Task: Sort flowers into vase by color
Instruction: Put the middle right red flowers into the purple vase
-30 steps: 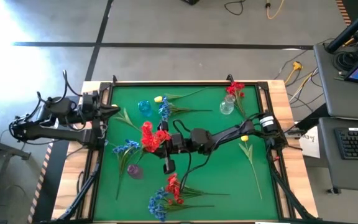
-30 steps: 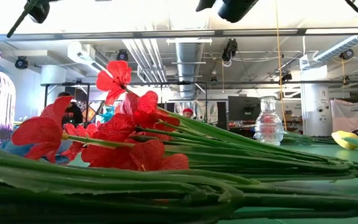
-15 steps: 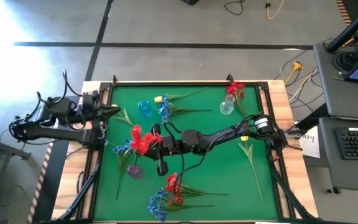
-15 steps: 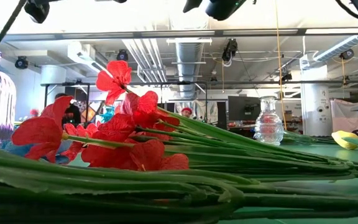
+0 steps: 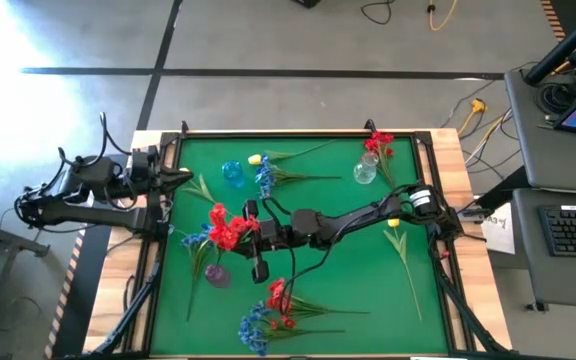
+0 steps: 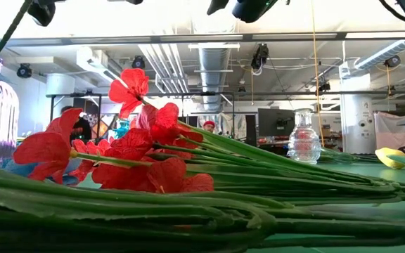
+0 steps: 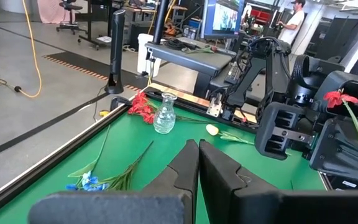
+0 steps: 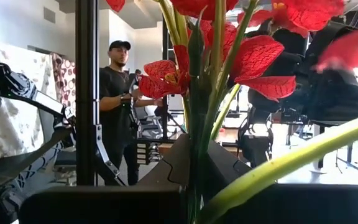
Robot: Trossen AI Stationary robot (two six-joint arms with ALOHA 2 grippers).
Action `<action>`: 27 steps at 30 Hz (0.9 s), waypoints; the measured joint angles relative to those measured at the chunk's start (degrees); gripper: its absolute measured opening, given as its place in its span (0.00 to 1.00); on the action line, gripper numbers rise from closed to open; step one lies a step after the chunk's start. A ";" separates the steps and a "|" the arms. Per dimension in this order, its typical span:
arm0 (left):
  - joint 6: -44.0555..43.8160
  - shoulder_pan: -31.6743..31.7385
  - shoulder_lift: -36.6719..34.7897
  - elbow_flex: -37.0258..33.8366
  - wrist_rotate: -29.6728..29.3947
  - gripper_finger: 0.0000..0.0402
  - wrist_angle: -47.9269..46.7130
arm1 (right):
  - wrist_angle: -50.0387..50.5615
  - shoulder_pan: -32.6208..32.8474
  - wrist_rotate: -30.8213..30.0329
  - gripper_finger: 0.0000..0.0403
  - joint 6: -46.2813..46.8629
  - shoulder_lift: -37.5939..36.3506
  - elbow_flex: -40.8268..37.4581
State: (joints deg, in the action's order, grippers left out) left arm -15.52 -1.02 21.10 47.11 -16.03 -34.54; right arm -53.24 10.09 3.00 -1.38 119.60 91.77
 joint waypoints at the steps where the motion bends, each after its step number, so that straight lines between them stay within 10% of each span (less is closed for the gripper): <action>1: 0.00 0.00 0.00 0.00 0.00 0.00 0.00 | 0.07 0.00 0.00 0.03 -0.02 0.01 0.00; 16: 0.01 0.00 0.02 0.00 0.02 0.00 -0.02 | 0.89 0.00 -0.01 0.04 -0.82 0.05 0.00; 27: 0.01 0.00 0.02 0.00 0.01 0.00 -0.02 | 3.14 0.02 -0.06 0.24 1.43 0.10 0.00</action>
State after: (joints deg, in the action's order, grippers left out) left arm -15.51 -1.02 21.12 47.11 -16.02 -34.57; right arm -50.11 10.10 2.94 0.05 119.70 91.77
